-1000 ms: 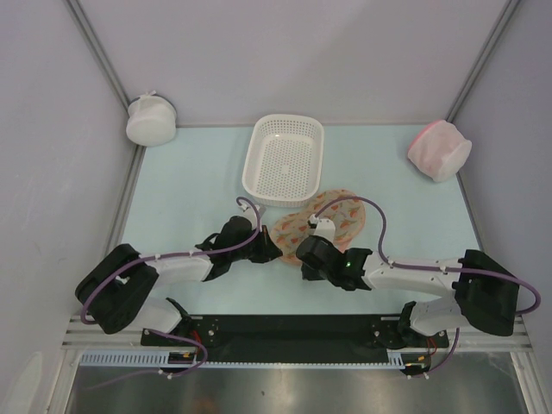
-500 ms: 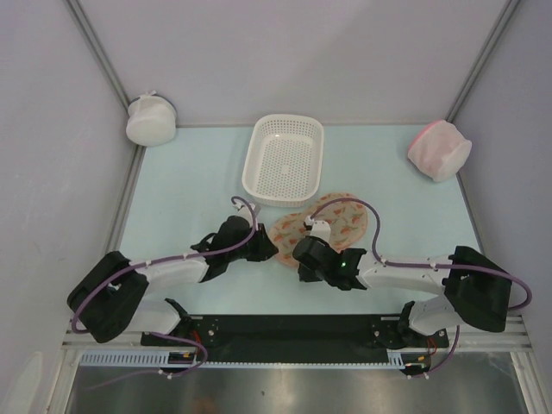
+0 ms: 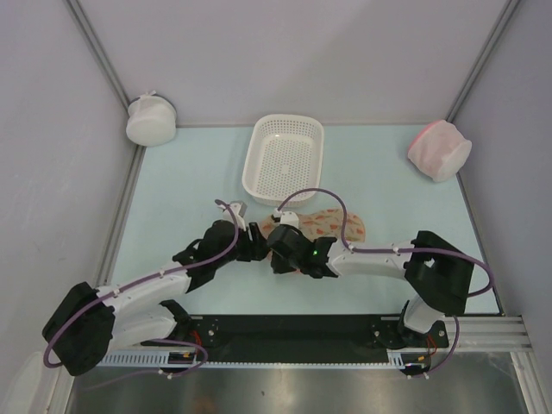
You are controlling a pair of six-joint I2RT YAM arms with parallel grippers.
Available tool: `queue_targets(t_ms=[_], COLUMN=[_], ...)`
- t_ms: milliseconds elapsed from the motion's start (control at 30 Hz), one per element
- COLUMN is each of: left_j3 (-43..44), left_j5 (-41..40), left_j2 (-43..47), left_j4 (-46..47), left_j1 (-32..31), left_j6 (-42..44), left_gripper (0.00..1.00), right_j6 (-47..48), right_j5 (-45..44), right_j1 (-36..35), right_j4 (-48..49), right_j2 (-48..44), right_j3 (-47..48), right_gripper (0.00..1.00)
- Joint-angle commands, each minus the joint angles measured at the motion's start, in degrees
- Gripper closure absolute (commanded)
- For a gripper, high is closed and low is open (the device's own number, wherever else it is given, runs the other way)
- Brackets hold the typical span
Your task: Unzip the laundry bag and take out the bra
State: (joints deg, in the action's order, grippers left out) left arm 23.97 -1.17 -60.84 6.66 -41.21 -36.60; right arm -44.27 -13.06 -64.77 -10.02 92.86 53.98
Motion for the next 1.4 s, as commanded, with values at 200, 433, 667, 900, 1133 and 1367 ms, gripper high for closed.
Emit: queue_targets(t_ms=[200,433,667,900,1133,1367], left_j3=[-2.52,-1.21,0.29,0.73,0.82,0.82], left_j5=[0.64,2.4,2.66,1.96,1.26,1.26], left_j2=[-3.93,-8.15,-10.96,-11.14,-11.06,-12.37], left_j4=[3.01,5.56,7.06,6.88,6.44,6.62], left_j1=[0.25,0.25,0.25,0.25,0.34,1.13], left_j6=[-3.56,-3.92,-4.53,-4.27,-3.57,-2.86], left_gripper=[0.4,0.57,0.87,1.0,1.0,1.0], right_j6=[3.31,3.14,3.05,3.14,3.05,1.73], right_j5=[2.43,1.9,1.46,1.63,1.46,0.67], right_j1=[-0.53,-0.44,-0.53,-0.62,-0.53,-0.35], right_j4=[3.25,2.73,2.81,2.55,1.76,0.62], right_j2=[2.85,2.41,1.27,1.45,1.36,0.4], right_j3=[5.18,4.91,3.95,3.68,3.42,1.84], right_gripper=[1.0,1.0,1.0,1.0,1.0,1.0])
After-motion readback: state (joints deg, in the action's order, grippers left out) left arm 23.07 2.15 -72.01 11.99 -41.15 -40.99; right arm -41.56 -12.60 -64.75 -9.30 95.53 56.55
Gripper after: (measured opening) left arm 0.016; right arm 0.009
